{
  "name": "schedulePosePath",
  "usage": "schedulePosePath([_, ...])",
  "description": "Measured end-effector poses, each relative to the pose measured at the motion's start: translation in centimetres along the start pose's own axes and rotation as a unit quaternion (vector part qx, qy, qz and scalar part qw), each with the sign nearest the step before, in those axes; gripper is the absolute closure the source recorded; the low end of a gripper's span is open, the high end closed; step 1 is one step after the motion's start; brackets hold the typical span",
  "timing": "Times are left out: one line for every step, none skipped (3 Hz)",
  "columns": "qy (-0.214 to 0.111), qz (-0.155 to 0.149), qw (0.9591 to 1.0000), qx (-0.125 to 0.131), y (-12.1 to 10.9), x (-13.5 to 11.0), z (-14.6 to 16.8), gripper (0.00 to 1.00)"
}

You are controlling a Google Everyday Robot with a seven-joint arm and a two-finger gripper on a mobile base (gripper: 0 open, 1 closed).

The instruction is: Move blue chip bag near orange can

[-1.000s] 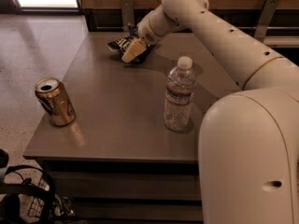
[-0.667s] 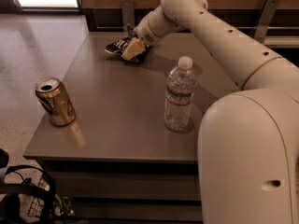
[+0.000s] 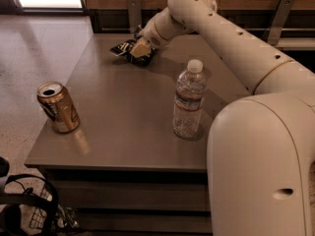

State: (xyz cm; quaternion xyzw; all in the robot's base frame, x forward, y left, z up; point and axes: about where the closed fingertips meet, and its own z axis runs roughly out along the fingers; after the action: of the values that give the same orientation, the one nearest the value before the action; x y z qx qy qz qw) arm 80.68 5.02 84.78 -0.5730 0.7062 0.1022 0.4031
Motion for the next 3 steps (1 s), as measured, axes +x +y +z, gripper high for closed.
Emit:
schedulePosePath([0.000, 0.000, 1.0000, -0.002, 0.2, 0.0, 0.3, 1.00])
schedulePosePath([0.000, -0.004, 1.0000, -0.003, 0.3, -0.2, 0.4, 1.00])
schedulePosePath([-0.001, -0.021, 0.9997, 0.008, -0.4, -1.2, -2.0, 1.00])
